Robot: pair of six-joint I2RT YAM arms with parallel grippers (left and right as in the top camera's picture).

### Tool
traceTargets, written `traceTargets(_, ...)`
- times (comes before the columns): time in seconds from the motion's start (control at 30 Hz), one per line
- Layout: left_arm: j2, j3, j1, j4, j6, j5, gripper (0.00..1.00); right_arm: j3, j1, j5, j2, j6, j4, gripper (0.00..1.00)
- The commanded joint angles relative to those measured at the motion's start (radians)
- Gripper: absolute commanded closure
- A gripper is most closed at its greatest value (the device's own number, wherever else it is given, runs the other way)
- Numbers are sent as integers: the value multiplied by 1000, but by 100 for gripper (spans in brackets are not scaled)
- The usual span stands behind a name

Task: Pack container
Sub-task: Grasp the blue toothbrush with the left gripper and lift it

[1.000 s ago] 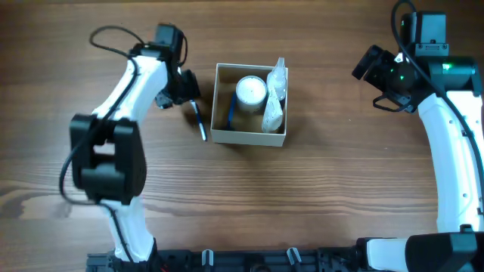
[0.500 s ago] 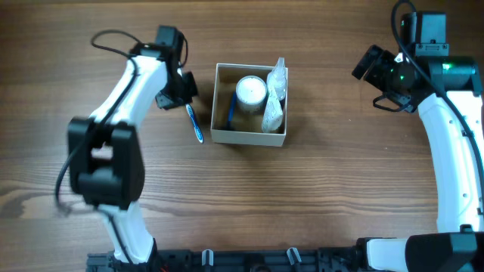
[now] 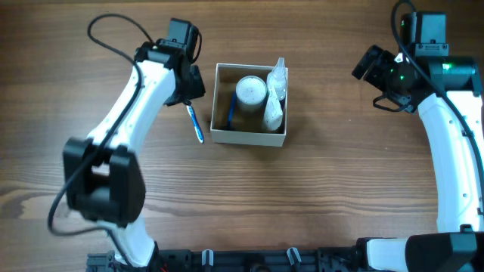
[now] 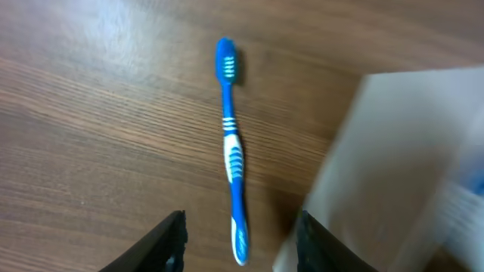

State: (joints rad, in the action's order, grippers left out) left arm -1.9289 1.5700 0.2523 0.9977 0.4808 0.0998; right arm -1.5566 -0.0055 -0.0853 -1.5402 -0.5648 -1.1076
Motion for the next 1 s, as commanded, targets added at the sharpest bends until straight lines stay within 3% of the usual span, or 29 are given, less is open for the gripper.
traceTargets(0.0, -101, -1, -26, -17, 25, -60, 47, 7, 1, 9, -14, -14, 0, 0)
traceTargets(0.17, -202, -1, -26, -22, 25, -73, 47, 7, 1, 9, -14, -14, 0, 0)
traceTargets(0.3, -223, -2, -26, -29, 25, -104, 54, 7, 1, 9, -14, -14, 0, 0)
traceTargets(0.4, -234, -2, -26, -37, 25, -111, 49, 7, 1, 9, -14, -14, 0, 0)
traceTargets(0.53, -277, -3, -27, -37, 25, -111, 51, 7, 1, 9, -14, -14, 0, 0)
traceTargets(0.57, -280, -3, -28, -36, 25, -111, 55, 7, 1, 9, -14, -14, 0, 0)
traceTargets(0.7, -263, 3, -40, -9, 21, -108, 93, 7, 1, 9, -14, -14, 0, 0)
traceTargets(0.97, 46, 6, -73, 62, -13, -116, 96, 7, 1, 9, -14, -14, 0, 0)
